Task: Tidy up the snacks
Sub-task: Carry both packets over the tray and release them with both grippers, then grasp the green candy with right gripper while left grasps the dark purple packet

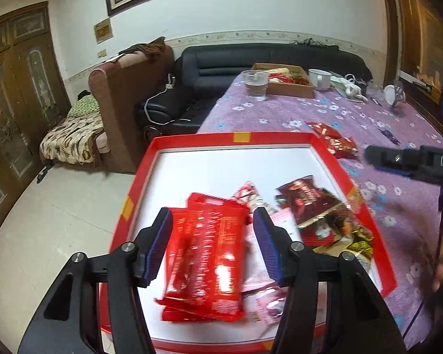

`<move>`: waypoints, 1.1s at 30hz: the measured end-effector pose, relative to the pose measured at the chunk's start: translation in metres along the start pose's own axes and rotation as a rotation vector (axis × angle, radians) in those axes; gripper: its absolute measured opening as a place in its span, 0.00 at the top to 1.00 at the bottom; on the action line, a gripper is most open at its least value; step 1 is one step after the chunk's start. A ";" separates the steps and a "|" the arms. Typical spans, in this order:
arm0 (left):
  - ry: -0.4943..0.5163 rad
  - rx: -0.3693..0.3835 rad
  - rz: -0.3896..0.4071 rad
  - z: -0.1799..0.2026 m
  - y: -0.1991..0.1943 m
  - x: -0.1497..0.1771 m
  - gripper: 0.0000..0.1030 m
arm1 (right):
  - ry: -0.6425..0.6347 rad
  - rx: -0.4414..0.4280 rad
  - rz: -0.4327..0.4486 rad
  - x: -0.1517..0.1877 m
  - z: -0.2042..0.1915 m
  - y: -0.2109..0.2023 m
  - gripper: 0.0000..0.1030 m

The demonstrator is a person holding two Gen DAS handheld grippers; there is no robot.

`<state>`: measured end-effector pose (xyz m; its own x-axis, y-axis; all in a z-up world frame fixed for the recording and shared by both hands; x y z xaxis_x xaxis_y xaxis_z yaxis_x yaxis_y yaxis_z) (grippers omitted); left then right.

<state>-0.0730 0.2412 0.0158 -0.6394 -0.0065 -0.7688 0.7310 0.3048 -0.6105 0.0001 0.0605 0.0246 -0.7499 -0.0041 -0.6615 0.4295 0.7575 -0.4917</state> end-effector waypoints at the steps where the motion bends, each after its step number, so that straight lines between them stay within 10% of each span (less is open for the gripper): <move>1: 0.009 0.011 0.001 0.005 -0.001 -0.002 0.42 | 0.005 0.016 0.012 -0.002 0.008 -0.010 0.50; 10: 0.126 0.184 0.010 0.083 -0.013 -0.035 0.26 | 0.070 0.401 0.080 -0.019 0.145 -0.133 0.38; 21: 0.232 0.214 -0.079 0.157 0.009 -0.064 0.26 | -0.101 0.626 -0.126 -0.003 0.185 -0.097 0.44; 26: 0.277 0.210 -0.069 0.191 0.011 -0.082 0.26 | -0.096 0.587 -0.098 -0.005 0.188 -0.102 0.66; 33: 0.346 0.263 -0.050 0.276 0.028 -0.122 0.26 | 0.350 0.190 0.101 -0.018 0.236 -0.152 0.68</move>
Point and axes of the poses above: each gripper's, at about its wrist camera, not at the fingertips, and y roughly the way its jaws point, z to its right, x to its underside, the point moved 5 cm from there along y, roughly the way its jaws point, and after that the axes turned 8 degrees about -x, right-handed, at the moved point
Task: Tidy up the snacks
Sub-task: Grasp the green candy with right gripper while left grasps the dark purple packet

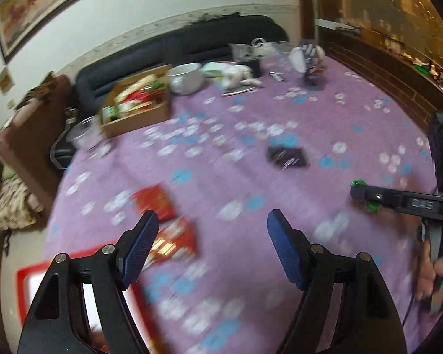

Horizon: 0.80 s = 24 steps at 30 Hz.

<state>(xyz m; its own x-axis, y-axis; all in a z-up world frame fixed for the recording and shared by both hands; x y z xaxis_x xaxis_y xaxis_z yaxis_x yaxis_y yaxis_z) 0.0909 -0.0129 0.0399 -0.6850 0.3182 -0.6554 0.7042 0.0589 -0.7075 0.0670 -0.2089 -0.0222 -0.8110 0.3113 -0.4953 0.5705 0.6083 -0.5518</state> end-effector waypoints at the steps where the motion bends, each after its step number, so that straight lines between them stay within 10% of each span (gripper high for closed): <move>1: 0.006 -0.004 -0.002 0.007 0.007 -0.008 0.26 | 0.056 -0.039 0.026 -0.004 0.007 -0.006 0.68; 12: 0.167 -0.076 -0.043 0.092 0.090 -0.058 0.26 | 0.298 -0.185 0.113 -0.014 0.045 -0.024 0.68; 18: 0.270 0.058 -0.128 0.111 0.110 -0.053 0.13 | 0.320 -0.184 0.096 -0.017 0.049 -0.018 0.68; 24: 0.136 0.175 -0.161 0.106 0.120 -0.051 0.10 | 0.309 -0.175 0.112 -0.018 0.048 -0.021 0.68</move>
Point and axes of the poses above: each gripper's, at about its wrist camera, not at the fingertips, and y roughly the way its jaws point, z to its right, x to its underside, the point moved 5 cm from there along y, roughly the way its jaws point, and after that the axes turned 8 degrees about -x, right-handed, at the moved point
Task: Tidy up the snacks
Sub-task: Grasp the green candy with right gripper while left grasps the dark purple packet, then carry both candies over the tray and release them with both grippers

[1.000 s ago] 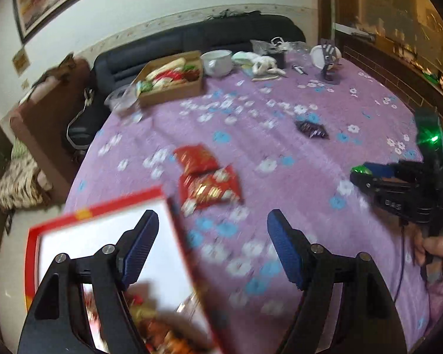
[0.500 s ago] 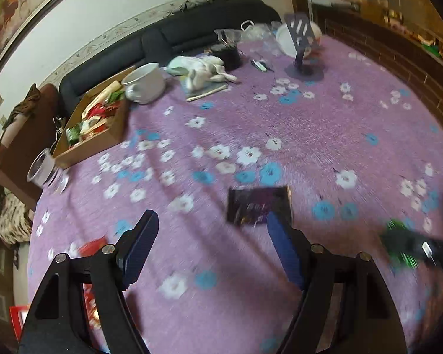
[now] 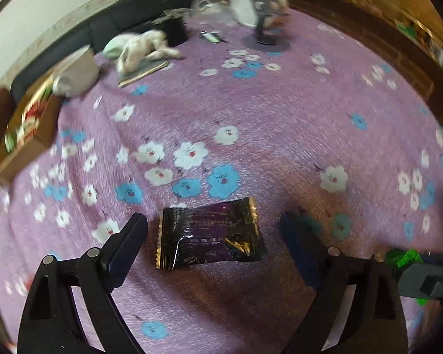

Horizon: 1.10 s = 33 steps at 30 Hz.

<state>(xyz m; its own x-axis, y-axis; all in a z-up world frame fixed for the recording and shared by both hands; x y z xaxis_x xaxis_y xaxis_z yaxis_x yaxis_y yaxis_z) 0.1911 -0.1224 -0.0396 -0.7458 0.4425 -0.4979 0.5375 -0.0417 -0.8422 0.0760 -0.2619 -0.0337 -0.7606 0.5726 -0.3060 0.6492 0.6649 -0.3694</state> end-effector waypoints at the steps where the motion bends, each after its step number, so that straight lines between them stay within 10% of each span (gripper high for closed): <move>1: -0.033 0.026 -0.005 -0.001 0.000 0.002 0.18 | 0.002 0.001 0.002 0.000 0.001 -0.001 0.68; 4: 0.018 0.082 0.037 0.013 -0.013 0.007 0.60 | -0.001 0.010 0.008 -0.001 0.001 -0.001 0.68; 6: 0.043 0.064 0.047 0.020 -0.018 0.009 0.69 | -0.006 0.018 0.010 -0.002 0.002 -0.002 0.68; 20: -0.069 0.143 0.134 0.008 -0.077 0.050 0.74 | -0.085 0.001 0.010 -0.001 -0.011 0.001 0.68; 33: -0.273 -0.077 0.221 -0.086 -0.182 0.185 0.74 | -0.301 0.038 -0.009 0.027 -0.056 0.014 0.68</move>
Point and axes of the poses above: each gripper's, at about its wrist camera, not at the fingertips, and y roughly the way its jaws point, z to its right, x to its underside, the point moved 5 cm from there along y, roughly the way its jaws point, and after that the axes turned 8 degrees about -x, right-handed, at the moved point
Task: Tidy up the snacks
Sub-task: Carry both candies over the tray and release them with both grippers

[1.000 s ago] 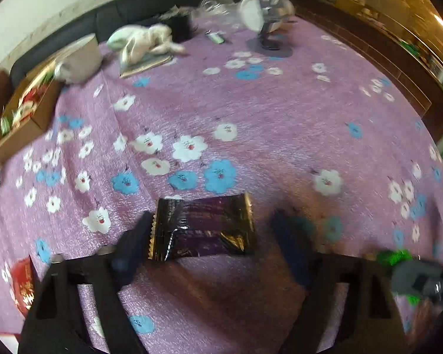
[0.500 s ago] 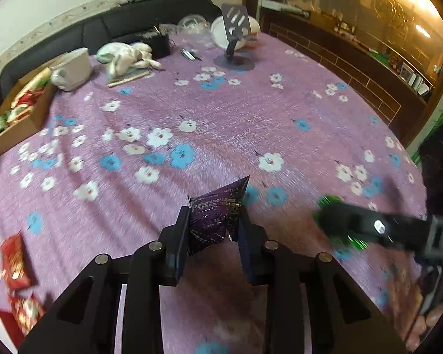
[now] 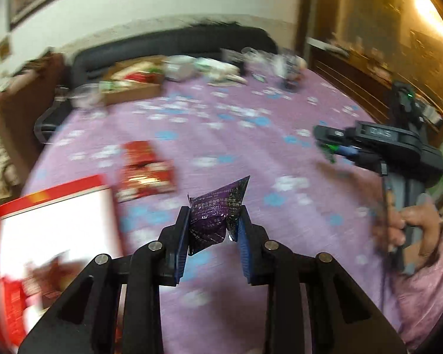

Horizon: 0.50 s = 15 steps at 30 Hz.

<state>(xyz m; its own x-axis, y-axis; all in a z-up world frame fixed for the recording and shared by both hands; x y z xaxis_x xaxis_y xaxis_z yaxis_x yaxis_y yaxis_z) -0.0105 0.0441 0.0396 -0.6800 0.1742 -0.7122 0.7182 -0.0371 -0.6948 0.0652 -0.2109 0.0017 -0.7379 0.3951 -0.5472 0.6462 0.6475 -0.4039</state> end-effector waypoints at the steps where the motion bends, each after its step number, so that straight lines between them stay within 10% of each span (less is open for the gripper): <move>1: -0.014 -0.018 0.006 -0.012 -0.004 0.002 0.74 | -0.017 -0.005 -0.010 0.005 -0.011 0.003 0.68; 15: -0.173 -0.230 0.075 -0.141 -0.036 0.039 0.73 | -0.252 -0.190 -0.277 0.099 -0.198 0.118 0.69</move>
<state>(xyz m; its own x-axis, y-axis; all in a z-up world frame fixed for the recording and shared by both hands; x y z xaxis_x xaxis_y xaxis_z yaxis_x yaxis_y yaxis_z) -0.0417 0.1907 0.0507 -0.6247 0.0084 -0.7808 0.7685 0.1835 -0.6129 0.0294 0.0337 0.0455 -0.7927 0.0326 -0.6087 0.3652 0.8250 -0.4313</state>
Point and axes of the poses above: each gripper's, at about its wrist camera, not at the fingertips, and y roughly the way its jaws point, z to its right, x to its underside, the point moved 5 cm from there along y, roughly the way its jaws point, and after that the axes turned 8 degrees about -x, right-handed, at the moved point
